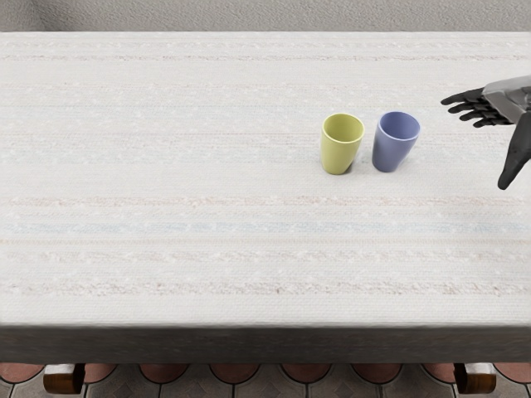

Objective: Pick up cup and place in cup with right hand

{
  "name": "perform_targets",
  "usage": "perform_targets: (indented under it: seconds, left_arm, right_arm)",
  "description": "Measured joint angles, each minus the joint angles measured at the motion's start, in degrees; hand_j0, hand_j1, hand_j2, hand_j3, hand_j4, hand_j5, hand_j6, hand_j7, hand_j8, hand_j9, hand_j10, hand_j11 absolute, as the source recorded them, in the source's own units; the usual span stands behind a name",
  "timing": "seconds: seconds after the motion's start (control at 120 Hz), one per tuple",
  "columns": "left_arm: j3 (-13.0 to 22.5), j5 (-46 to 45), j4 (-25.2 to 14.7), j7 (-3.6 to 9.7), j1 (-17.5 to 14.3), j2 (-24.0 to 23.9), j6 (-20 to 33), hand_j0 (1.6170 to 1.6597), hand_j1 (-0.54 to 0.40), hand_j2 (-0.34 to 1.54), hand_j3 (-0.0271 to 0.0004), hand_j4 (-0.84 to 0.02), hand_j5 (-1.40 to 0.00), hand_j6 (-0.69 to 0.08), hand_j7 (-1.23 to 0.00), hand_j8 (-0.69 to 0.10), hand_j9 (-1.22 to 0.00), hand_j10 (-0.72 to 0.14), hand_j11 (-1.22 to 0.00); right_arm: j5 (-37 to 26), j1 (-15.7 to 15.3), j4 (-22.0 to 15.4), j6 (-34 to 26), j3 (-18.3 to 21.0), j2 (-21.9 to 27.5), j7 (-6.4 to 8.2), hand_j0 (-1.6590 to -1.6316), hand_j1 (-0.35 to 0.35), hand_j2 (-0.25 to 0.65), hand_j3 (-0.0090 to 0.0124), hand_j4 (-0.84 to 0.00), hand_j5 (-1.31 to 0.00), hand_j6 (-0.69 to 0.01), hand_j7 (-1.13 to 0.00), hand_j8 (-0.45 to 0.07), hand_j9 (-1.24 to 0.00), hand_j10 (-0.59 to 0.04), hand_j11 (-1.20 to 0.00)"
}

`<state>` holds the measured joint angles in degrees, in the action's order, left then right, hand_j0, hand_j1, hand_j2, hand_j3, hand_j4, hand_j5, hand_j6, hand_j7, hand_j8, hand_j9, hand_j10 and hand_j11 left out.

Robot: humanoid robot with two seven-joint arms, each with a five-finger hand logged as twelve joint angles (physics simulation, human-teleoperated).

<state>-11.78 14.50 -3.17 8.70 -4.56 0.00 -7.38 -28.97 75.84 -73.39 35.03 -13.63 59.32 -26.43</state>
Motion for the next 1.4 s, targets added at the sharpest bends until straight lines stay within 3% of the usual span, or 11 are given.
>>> perform_targets:
  seconds: [0.183, 0.342, 0.417, 0.492, 0.608, 0.767, 0.983, 1.25, 1.4]
  left_arm:
    - [0.00, 0.00, 0.00, 0.00, 0.00, 0.00, 0.00, 1.6581, 0.328, 0.00, -0.0001, -0.018, -0.02, -0.018, -0.02, -0.018, -0.02, -0.018, -0.02]
    - [0.00, 0.00, 0.00, 0.00, 0.03, 0.00, 0.00, 1.6581, 0.328, 0.00, -0.0001, -0.018, -0.02, -0.018, -0.02, -0.018, -0.02, -0.018, -0.02]
    - [0.00, 0.00, 0.00, 0.00, 0.03, 0.00, 0.00, 1.6581, 0.328, 0.00, -0.0001, -0.018, -0.02, -0.018, -0.02, -0.018, -0.02, -0.018, -0.02]
    - [0.00, 0.00, 0.00, 0.00, 0.07, 0.00, 0.00, 1.6581, 0.328, 0.00, -0.0001, -0.018, -0.02, -0.018, -0.02, -0.018, -0.02, -0.018, -0.02]
    - [0.00, 0.00, 0.00, 0.00, 0.01, 0.00, 0.00, 1.6581, 0.328, 0.00, -0.0001, -0.018, -0.02, -0.018, -0.02, -0.018, -0.02, -0.018, -0.02]
    - [0.00, 0.00, 0.00, 0.00, 0.04, 0.00, 0.00, 1.6581, 0.328, 0.00, 0.0000, -0.018, -0.02, -0.018, -0.02, -0.018, -0.02, -0.018, -0.02]
    - [0.00, 0.00, 0.00, 0.00, -0.01, 0.00, 0.00, 1.6581, 0.328, 0.00, 0.0000, -0.018, -0.02, -0.018, -0.02, -0.018, -0.02, -0.018, -0.02]
    - [0.00, 0.00, 0.00, 0.00, 0.06, 0.00, 0.00, 1.6581, 0.328, 0.00, 0.0000, -0.018, -0.02, -0.018, -0.02, -0.018, -0.02, -0.018, -0.02]
    - [0.00, 0.00, 0.00, 0.00, 0.00, 0.00, 0.00, 1.6581, 0.328, 0.00, 0.0000, -0.018, -0.02, -0.018, -0.02, -0.018, -0.02, -0.018, -0.02]
  right_arm:
    - [0.49, 0.36, -0.15, 0.00, -1.85, -2.56, -0.17, -1.6581, -0.349, 0.000, 0.0000, -0.006, 0.00, -0.008, 0.00, -0.006, 0.00, -0.005, 0.00]
    - [1.82, 2.38, -0.81, 0.00, -4.39, -4.87, -5.97, -1.6581, -0.349, 0.000, 0.0000, -0.006, 0.00, -0.007, 0.00, -0.006, 0.00, -0.004, 0.00]
    - [2.05, 2.91, -0.99, 0.00, -6.48, -8.15, -7.31, -1.6581, -0.349, 0.000, 0.0000, -0.005, 0.00, -0.006, 0.00, -0.005, 0.00, -0.004, 0.00]
    - [-2.05, 3.15, -1.32, -0.01, -7.47, -12.09, -7.96, -1.6581, -0.349, 0.000, 0.0000, -0.004, 0.00, -0.006, 0.00, -0.005, 0.00, -0.003, 0.00]
    - [-8.16, 3.26, -1.62, -1.76, -7.91, -17.94, -8.37, -1.6581, -0.349, 0.000, 0.0000, -0.004, 0.00, -0.005, 0.00, -0.004, 0.00, -0.003, 0.00]
    - [-15.52, 2.80, -1.67, -8.93, -7.63, -25.35, -8.53, -1.6581, -0.349, 0.000, 0.0000, -0.003, 0.00, -0.005, 0.00, -0.004, 0.00, -0.002, 0.00]
    - [-24.10, -1.05, -1.03, -15.51, -7.43, -31.04, -8.57, -1.6581, -0.349, 0.000, 0.0000, -0.003, 0.00, -0.004, 0.00, -0.003, 0.00, -0.002, 0.00]
    - [-33.76, -2.67, 8.03, -17.66, -7.31, -37.87, -8.57, -1.6581, -0.349, 0.001, 0.0000, -0.002, 0.00, -0.004, 0.00, -0.003, 0.00, -0.002, 0.00]
    - [-36.56, -3.84, 10.38, -19.05, -6.91, -40.07, -8.57, -1.6581, -0.349, 0.001, 0.0000, -0.002, 0.00, -0.004, 0.00, -0.003, 0.00, -0.002, 0.00]
